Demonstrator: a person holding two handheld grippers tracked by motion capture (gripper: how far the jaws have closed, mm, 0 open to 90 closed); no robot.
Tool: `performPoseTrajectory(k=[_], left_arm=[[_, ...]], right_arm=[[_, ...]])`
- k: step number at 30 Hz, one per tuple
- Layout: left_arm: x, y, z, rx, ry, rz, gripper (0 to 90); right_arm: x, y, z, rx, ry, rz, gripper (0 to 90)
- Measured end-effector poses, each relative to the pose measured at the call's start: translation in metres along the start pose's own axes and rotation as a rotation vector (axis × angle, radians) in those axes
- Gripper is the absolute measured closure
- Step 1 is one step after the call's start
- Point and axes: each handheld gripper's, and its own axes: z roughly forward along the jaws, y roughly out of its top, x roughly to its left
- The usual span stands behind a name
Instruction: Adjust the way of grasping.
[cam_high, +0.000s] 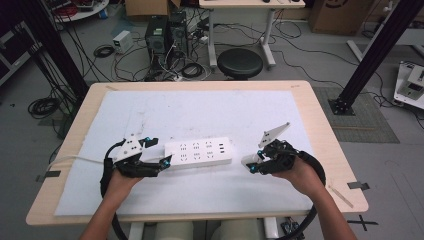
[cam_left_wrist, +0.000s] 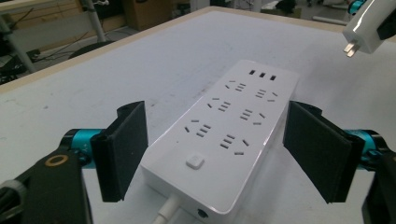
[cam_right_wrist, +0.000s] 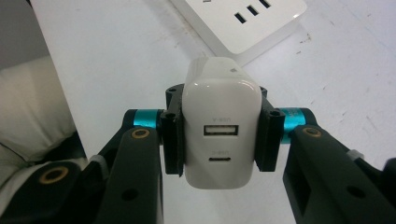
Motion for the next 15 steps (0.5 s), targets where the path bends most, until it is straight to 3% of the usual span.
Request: performPoseTrajectory(k=[10,15], left_arm=[[0.004,-0.007,-0.016,-0.009,0.071,-0.026,21.8],[0.007,-0.010,-0.022,-0.012,0.084,-0.030,21.8]], right_arm=[[0.000,0.025,0.006,0.008,-0.016,-0.063,62.9],[0.000,0.038,0.009,0.014,-0.012,-0.095,62.9]])
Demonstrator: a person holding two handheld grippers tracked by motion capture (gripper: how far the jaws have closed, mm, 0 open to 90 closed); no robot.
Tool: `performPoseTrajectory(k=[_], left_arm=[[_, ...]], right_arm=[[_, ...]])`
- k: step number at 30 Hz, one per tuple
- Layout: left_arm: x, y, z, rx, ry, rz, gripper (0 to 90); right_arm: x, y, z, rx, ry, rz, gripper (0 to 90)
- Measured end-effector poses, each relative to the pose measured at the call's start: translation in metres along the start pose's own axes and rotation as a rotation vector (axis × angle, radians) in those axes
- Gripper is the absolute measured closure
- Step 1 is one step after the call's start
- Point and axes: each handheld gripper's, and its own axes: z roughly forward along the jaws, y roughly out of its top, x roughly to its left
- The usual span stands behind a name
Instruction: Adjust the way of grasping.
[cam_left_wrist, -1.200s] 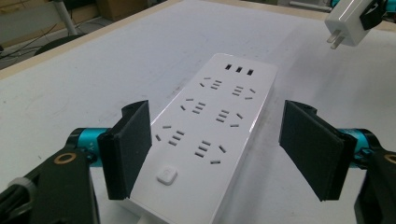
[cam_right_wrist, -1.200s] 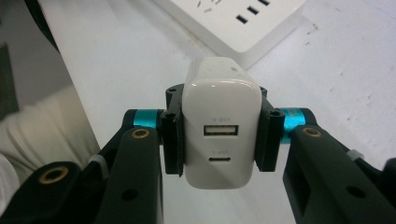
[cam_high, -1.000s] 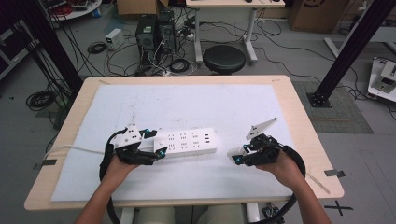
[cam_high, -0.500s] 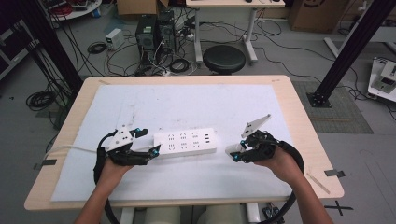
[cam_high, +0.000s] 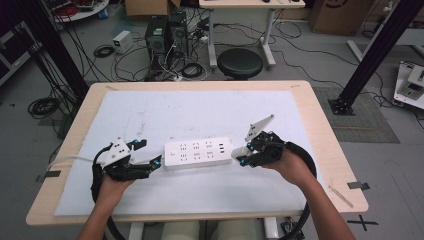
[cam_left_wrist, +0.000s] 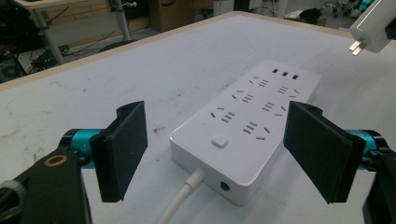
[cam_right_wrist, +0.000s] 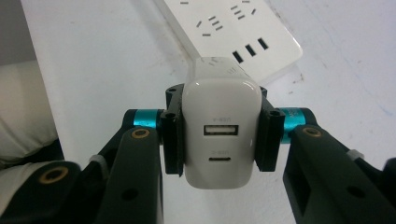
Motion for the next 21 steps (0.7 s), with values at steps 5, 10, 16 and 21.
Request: performPoseTrajectory(k=[5,10,16,21], left_arm=[[0.005,0.000,-0.007,-0.011,0.007,-0.002,21.8],[0.008,-0.001,-0.012,-0.017,0.007,-0.001,21.8],[0.009,-0.003,-0.011,-0.019,0.012,-0.004,21.8],[0.009,0.000,-0.007,-0.019,0.006,0.003,21.8]], right_arm=[[-0.001,0.010,0.000,-0.002,0.003,-0.014,62.9],[-0.004,0.015,0.000,-0.005,0.006,-0.016,62.9],[-0.006,0.014,-0.001,-0.009,0.005,-0.006,62.9],[-0.009,0.003,-0.007,-0.022,0.002,0.019,62.8]])
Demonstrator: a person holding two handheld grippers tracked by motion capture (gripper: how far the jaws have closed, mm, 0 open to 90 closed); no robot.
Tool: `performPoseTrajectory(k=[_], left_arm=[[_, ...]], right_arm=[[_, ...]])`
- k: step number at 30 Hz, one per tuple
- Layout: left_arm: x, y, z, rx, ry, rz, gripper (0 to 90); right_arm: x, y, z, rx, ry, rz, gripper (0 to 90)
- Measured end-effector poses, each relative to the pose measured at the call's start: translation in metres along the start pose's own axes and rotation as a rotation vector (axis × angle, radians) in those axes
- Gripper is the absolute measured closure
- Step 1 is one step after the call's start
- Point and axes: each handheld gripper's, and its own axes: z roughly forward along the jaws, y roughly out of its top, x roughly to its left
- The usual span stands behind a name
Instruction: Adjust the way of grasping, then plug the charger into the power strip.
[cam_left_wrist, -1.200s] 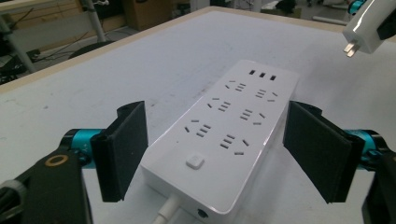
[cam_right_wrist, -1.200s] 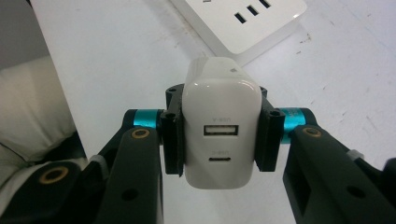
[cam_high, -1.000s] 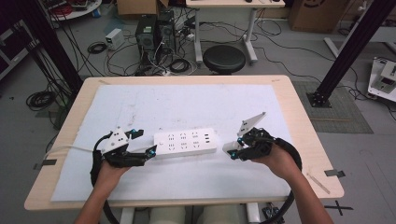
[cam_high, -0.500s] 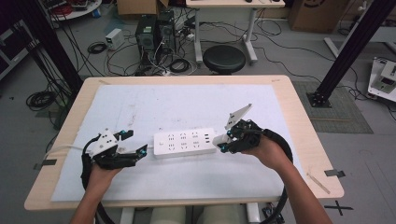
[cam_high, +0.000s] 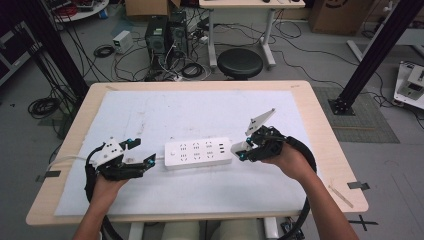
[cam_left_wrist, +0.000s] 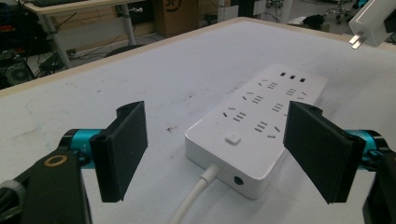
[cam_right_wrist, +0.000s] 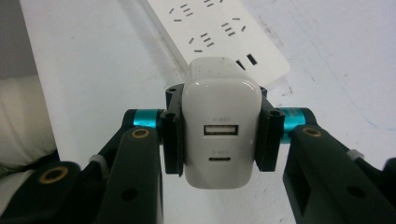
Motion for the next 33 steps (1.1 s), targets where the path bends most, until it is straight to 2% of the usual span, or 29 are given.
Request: performPoseTrajectory(k=[9,20,23,27,33], left_arm=[[-0.004,0.001,0.001,-0.004,-0.004,0.000,21.8],[-0.004,0.000,-0.003,-0.010,-0.003,-0.001,21.8],[-0.003,0.001,-0.004,-0.011,-0.001,0.001,21.8],[-0.002,0.001,-0.004,-0.009,0.000,-0.001,21.8],[-0.003,0.002,-0.001,-0.007,-0.007,0.005,21.8]], right_arm=[[-0.003,-0.016,-0.014,-0.016,-0.028,0.033,62.8],[-0.006,-0.031,-0.026,0.002,-0.063,0.054,62.8],[-0.007,-0.035,-0.030,0.033,-0.083,0.059,62.8],[-0.010,-0.041,-0.037,0.081,-0.120,0.044,62.9],[-0.015,-0.045,-0.048,0.115,-0.149,0.035,62.9]])
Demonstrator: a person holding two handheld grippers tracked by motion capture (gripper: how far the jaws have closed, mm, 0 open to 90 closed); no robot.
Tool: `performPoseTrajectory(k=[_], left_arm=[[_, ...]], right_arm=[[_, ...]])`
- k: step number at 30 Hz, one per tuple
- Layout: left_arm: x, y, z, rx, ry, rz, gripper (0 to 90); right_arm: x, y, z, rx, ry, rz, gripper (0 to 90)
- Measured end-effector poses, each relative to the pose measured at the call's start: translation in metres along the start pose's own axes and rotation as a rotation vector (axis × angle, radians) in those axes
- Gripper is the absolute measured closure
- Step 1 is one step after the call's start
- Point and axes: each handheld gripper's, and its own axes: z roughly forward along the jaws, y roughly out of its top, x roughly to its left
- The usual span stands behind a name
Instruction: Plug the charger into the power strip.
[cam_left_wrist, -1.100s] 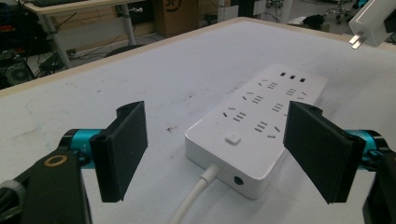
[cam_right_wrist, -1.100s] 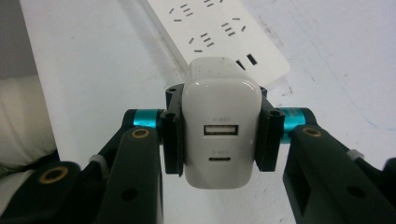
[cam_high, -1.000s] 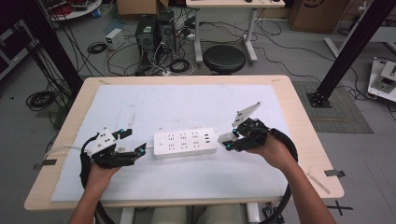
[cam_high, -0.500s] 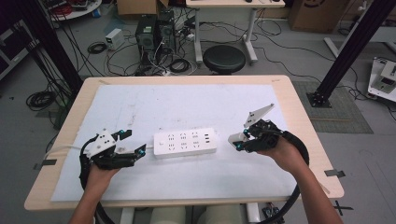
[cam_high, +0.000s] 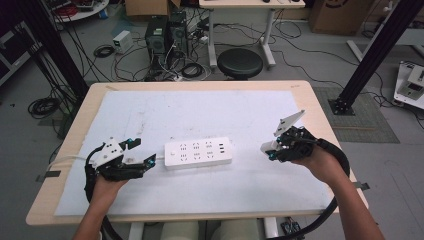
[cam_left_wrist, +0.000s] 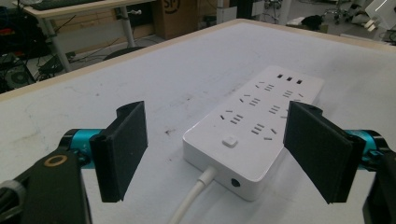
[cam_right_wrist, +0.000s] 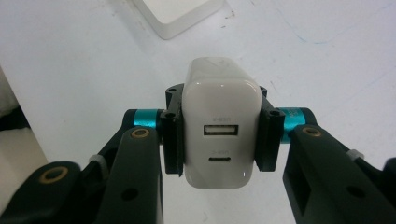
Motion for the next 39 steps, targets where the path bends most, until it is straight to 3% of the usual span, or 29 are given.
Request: performPoseTrajectory(k=[9,12,13,21,39], left_arm=[[-0.002,-0.001,0.004,0.002,-0.008,-0.004,21.8],[-0.001,-0.001,0.003,-0.003,-0.005,-0.008,21.8],[-0.001,-0.001,0.003,-0.004,-0.004,-0.009,21.8],[0.000,-0.004,0.002,-0.008,-0.003,-0.015,21.8],[0.000,-0.005,-0.001,-0.010,-0.005,-0.011,21.8]], right_arm=[[-0.005,0.005,0.004,0.046,-0.038,-0.049,62.9],[-0.004,0.009,0.007,0.046,-0.056,-0.100,62.8],[-0.003,0.013,0.009,0.051,-0.067,-0.137,62.9],[-0.002,0.035,0.017,0.081,-0.101,-0.238,62.9],[0.001,0.082,0.037,0.093,-0.061,-0.381,62.9]])
